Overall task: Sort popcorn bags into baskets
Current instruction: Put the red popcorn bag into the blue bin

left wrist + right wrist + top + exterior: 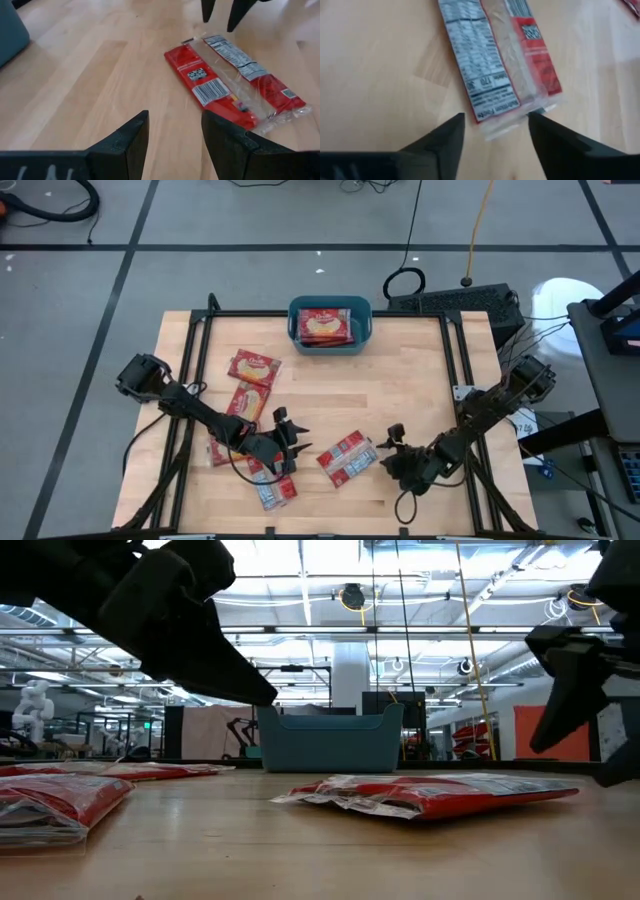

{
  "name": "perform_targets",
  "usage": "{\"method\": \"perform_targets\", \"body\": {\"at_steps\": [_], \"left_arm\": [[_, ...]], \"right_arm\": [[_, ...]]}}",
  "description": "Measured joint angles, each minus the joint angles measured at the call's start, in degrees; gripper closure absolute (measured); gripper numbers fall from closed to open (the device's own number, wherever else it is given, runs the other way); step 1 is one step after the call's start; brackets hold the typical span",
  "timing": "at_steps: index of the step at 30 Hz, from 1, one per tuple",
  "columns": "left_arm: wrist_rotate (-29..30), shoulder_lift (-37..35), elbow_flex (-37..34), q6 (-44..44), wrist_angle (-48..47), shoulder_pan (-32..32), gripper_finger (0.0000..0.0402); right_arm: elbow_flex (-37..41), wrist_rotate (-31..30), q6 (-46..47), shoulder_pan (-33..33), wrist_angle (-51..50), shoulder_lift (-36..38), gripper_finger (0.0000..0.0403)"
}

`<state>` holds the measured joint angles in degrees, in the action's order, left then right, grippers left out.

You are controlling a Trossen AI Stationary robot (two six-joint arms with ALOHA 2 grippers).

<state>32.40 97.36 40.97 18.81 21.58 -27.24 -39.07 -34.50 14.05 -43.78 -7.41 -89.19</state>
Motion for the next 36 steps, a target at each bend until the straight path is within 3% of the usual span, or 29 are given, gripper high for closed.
{"method": "perform_targets", "body": {"at_steps": [5, 9, 13, 21, 30, 34, 36], "left_arm": [[0.0, 0.0, 0.0, -1.1, 1.8, 0.6, 0.0215], [0.2, 0.0, 0.0, -2.4, 3.0, 1.0, 0.0215], [0.2, 0.0, 0.0, -2.6, 3.2, 0.9, 0.0215], [0.1, 0.0, 0.0, -2.6, 3.1, 0.7, 0.0215], [0.1, 0.0, 0.0, -7.7, 6.3, -1.8, 0.0215], [0.1, 0.0, 0.0, -10.8, 7.1, -4.0, 0.0199], [0.0, 0.0, 0.0, -10.8, 6.3, -4.9, 0.0184]], "right_arm": [[2.7, 2.9, 1.6, 1.8, 4.5, -0.8, 0.0167], [7.0, 5.8, 2.8, 3.8, 16.2, -1.4, 0.0192], [10.0, 6.6, 5.4, 5.6, 23.3, -1.6, 0.0244], [10.7, 6.1, 7.6, 6.5, 25.4, -1.7, 0.0391], [10.6, 2.9, 12.8, 10.2, 38.2, -1.7, 0.0401], [10.6, 3.4, 12.4, 12.0, 40.5, -1.7, 0.0402], [10.6, 6.6, 10.1, 12.2, 40.6, -1.6, 0.04]]}}
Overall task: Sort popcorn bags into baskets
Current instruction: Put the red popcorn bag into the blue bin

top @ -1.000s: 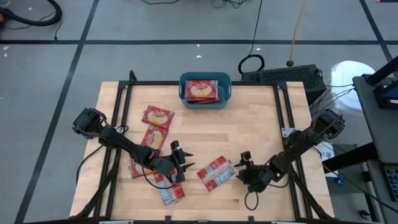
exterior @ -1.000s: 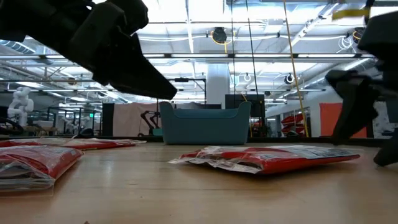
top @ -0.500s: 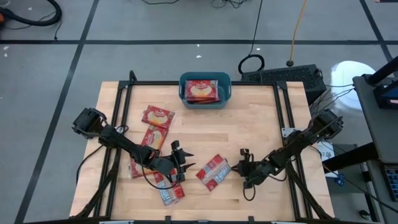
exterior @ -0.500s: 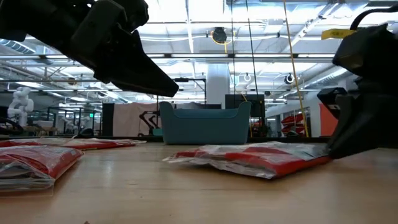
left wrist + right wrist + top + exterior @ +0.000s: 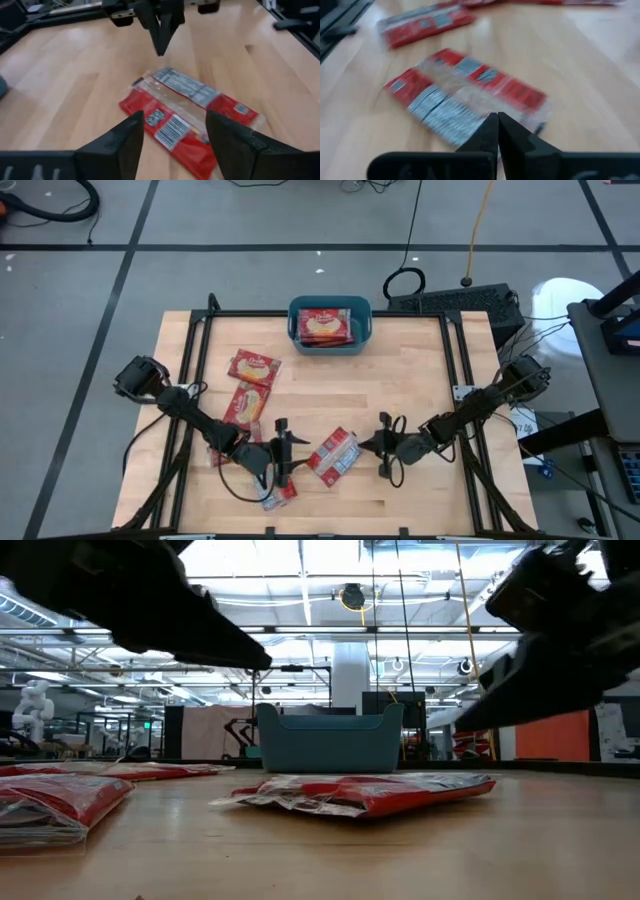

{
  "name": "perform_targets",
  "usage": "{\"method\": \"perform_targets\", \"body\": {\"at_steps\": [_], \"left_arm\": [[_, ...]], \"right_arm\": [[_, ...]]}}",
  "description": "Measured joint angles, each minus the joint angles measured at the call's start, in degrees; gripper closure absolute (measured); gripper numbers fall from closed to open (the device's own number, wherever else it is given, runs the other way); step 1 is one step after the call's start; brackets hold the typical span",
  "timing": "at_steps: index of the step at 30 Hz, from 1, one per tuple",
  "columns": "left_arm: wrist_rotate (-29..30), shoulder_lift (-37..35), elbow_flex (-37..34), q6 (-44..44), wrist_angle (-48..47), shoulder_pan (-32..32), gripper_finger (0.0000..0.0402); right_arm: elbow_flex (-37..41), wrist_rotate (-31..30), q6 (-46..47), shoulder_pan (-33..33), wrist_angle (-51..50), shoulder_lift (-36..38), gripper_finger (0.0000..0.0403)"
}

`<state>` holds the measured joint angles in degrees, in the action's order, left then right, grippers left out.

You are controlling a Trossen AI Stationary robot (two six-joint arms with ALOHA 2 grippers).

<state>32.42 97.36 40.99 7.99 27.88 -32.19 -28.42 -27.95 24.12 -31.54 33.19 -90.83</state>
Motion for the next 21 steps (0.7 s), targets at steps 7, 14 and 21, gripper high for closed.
{"method": "perform_targets", "body": {"at_steps": [7, 14, 21], "left_arm": [[-2.6, 2.3, 0.1, -3.7, 0.8, -3.8, 0.0157], [-4.2, 11.5, 5.7, -10.6, 2.9, -4.3, 0.0176], [-4.3, 17.8, 15.8, -14.0, -12.5, -2.2, 0.0194]], "right_arm": [[-0.2, 5.5, -5.0, -0.7, 1.0, 0.0, 0.0372], [-2.8, 7.2, -11.5, -1.8, 0.7, 0.0, 0.0308], [-3.3, 10.3, -13.5, -1.9, -0.2, 0.0, 0.0267]]}}
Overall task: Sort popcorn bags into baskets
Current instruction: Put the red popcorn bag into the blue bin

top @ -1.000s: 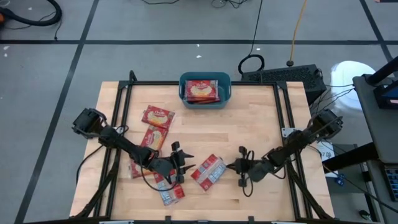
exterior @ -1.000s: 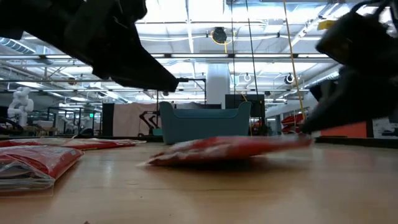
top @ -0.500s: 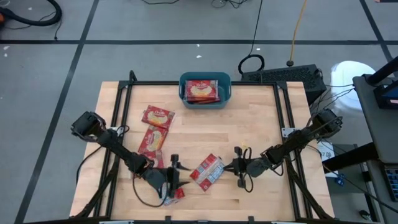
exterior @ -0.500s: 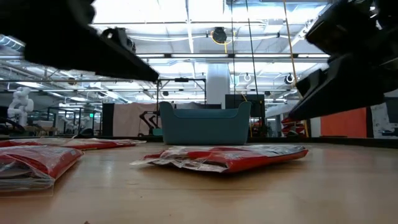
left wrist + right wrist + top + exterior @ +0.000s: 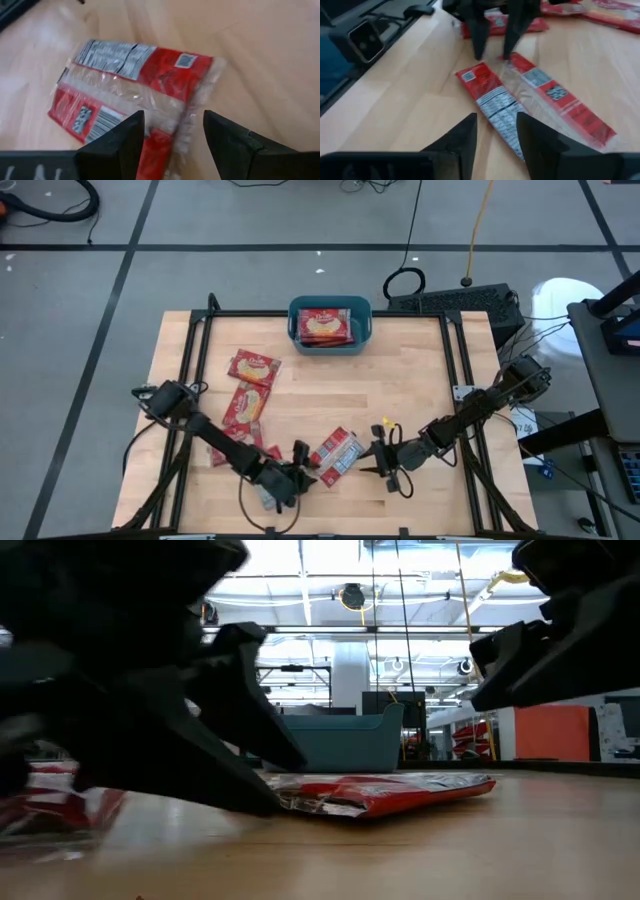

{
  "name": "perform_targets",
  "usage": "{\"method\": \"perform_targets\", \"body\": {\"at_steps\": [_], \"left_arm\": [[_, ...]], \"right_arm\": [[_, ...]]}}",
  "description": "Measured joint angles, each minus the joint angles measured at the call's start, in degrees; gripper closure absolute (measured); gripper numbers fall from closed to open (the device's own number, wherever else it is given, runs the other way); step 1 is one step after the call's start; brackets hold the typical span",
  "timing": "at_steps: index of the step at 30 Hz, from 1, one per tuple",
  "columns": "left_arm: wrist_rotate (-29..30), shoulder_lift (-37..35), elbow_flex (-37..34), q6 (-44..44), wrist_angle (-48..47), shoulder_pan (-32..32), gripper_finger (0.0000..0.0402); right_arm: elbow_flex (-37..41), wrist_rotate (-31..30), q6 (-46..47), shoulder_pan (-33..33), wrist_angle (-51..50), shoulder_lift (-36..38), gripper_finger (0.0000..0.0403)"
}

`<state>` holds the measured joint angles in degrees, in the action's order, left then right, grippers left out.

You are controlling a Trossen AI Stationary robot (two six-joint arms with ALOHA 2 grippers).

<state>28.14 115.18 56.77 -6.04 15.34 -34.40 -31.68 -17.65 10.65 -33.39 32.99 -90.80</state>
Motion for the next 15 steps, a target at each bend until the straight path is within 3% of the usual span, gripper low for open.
{"method": "perform_targets", "body": {"at_steps": [5, 10, 15], "left_arm": [[1.6, 0.7, 2.2, 1.0, -4.8, 1.9, 0.0195], [2.7, 0.6, 2.2, 1.7, -5.2, 3.9, 0.0195], [2.7, 0.6, 2.0, 4.1, -6.1, 5.6, 0.0195]], "right_arm": [[-0.5, -0.6, -3.6, -0.1, -1.2, 0.0, 0.0248], [-6.6, -6.2, -9.0, -0.1, -11.8, -0.3, 0.0224], [-11.3, -6.4, -14.6, 0.0, -21.1, -4.0, 0.0212]]}}
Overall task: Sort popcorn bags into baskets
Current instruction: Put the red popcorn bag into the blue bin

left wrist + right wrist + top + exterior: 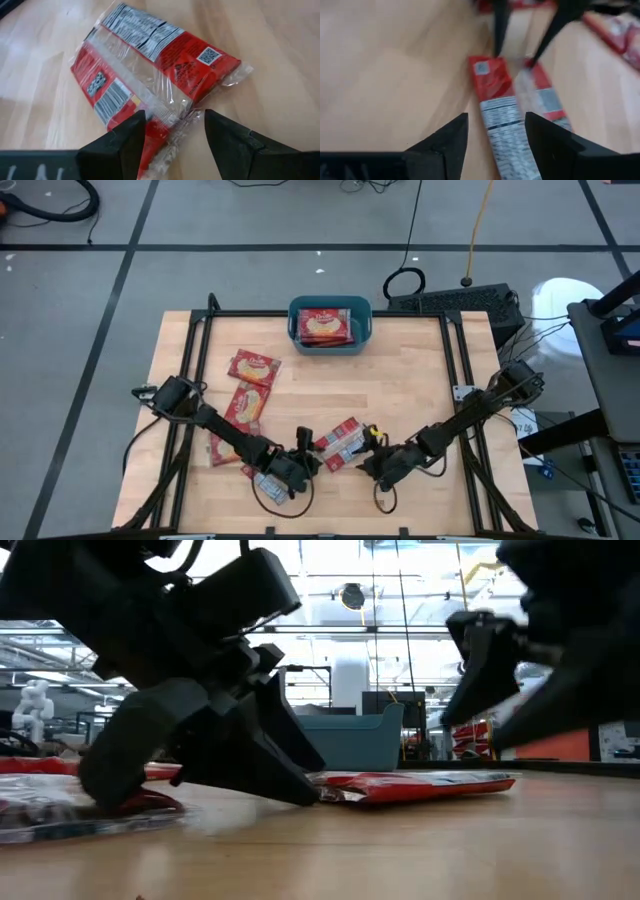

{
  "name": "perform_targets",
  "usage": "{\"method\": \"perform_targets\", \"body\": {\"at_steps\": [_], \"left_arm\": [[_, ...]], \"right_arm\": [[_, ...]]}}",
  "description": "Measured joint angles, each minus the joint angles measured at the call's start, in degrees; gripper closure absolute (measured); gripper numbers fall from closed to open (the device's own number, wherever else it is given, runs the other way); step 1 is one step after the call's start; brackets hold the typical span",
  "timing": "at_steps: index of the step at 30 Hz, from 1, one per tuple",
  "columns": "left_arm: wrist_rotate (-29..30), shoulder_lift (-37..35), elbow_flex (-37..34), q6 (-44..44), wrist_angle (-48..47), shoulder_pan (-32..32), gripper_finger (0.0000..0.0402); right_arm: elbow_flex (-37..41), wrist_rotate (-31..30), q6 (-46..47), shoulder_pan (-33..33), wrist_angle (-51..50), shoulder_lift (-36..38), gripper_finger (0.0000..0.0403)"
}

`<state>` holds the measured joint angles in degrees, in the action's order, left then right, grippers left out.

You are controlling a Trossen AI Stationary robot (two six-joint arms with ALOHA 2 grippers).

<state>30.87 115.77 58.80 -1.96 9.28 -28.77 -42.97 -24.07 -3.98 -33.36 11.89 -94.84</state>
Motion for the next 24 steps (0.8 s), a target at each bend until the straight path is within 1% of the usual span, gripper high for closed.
{"method": "perform_targets", "body": {"at_steps": [3, 8, 11, 14, 20, 22, 24], "left_arm": [[0.0, 0.0, 0.0, 0.2, 0.0, 0.5, 0.0195], [0.0, 0.0, -0.1, 0.3, 0.1, 1.0, 0.0195], [0.1, 0.0, -0.1, -0.1, 0.3, 1.2, 0.0195], [0.2, 0.0, -0.1, -0.3, 0.6, 1.2, 0.0195], [0.4, 0.0, -0.1, -2.1, 1.2, 1.0, 0.0195], [1.4, 0.0, -0.1, -3.6, 1.3, 0.5, 0.0195], [4.4, 0.1, -0.1, -4.0, 1.5, -0.2, 0.0194]], "right_arm": [[-0.6, -2.2, -1.5, -0.1, -1.8, -3.2, 0.0213], [-1.0, -8.6, -4.0, -0.5, 0.5, -7.8, 0.0224], [-1.2, -9.6, -5.2, 0.0, 2.0, -9.6, 0.0239], [-1.1, -9.9, -5.0, 0.3, 3.1, -10.1, 0.0273], [-0.9, -10.2, -5.8, 0.6, 3.5, -8.8, 0.0383], [-0.8, -10.4, -6.2, 0.9, 3.0, -7.9, 0.0396], [-0.7, -10.3, -4.4, 1.7, 2.8, -6.8, 0.0393]]}}
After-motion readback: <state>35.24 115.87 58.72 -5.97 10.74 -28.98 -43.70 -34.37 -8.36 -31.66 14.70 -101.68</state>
